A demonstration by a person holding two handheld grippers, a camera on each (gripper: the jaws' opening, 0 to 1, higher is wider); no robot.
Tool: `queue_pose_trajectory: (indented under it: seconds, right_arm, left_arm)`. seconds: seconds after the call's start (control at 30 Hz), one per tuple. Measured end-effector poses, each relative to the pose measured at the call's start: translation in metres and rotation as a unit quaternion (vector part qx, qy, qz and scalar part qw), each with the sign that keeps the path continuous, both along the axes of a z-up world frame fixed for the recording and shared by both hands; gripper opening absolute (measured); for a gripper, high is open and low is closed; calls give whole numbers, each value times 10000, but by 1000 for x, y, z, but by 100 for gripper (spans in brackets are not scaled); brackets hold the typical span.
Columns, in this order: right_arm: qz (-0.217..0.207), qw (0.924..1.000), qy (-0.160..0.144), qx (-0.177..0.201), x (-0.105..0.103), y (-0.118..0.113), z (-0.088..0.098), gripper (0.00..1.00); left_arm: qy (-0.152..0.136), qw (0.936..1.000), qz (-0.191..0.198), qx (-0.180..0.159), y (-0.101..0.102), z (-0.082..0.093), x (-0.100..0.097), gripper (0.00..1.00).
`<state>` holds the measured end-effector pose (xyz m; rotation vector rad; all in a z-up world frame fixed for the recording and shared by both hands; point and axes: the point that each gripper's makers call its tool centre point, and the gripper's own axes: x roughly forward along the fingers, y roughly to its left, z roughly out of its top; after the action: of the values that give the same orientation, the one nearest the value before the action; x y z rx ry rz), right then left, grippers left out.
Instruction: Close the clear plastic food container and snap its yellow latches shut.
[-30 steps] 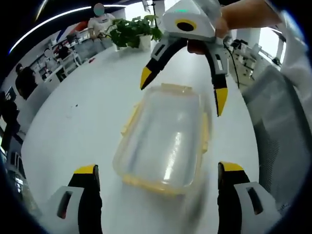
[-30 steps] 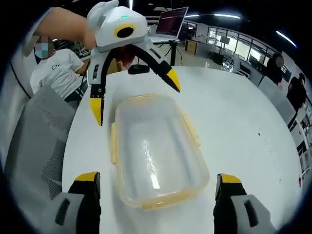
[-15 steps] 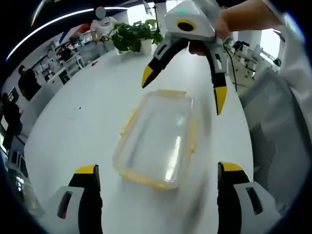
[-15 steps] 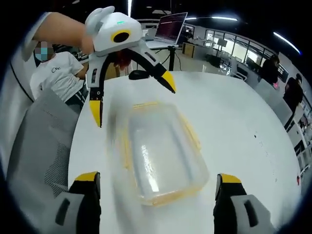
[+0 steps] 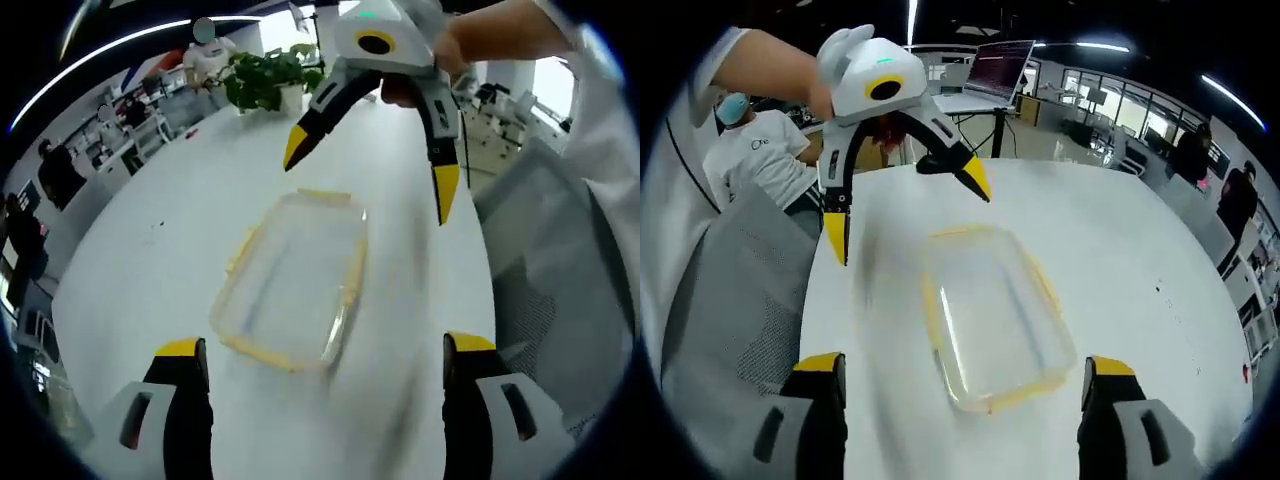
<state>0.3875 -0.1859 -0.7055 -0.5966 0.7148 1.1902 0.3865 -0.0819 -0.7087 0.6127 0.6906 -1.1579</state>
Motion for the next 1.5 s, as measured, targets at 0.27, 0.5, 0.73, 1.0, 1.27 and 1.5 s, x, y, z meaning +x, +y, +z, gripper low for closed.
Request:
queue_pose_trajectory:
  seconds: [0.27,0.5,0.73,1.0,1.27,1.5]
  right_arm:
    - [-25,10000,-41,28,-17,2,7,99]
    - [-54,9999,-108,111,-29,1,14,99]
    - [6,9998,-164,101,-44,-6,22,99]
    - [-125,9993,-225,287,-59,-6,30,99]
    - [-179,9985,-267,443,-79,-1,37,99]
    - [-231,9981,-297,492,-95,2,39,99]
  left_arm:
    - [-77,9999,50,-96,-3,11,-15,99]
    - [-58,9998,88,-181,-5,12,-34,99]
    - [-103,9995,199,-215,-4,17,-45,99]
    - [-115,9993,225,-267,-3,24,-64,99]
    - [-174,9985,370,-363,-3,33,-82,99]
    - [-135,9978,448,-459,-7,39,-94,99]
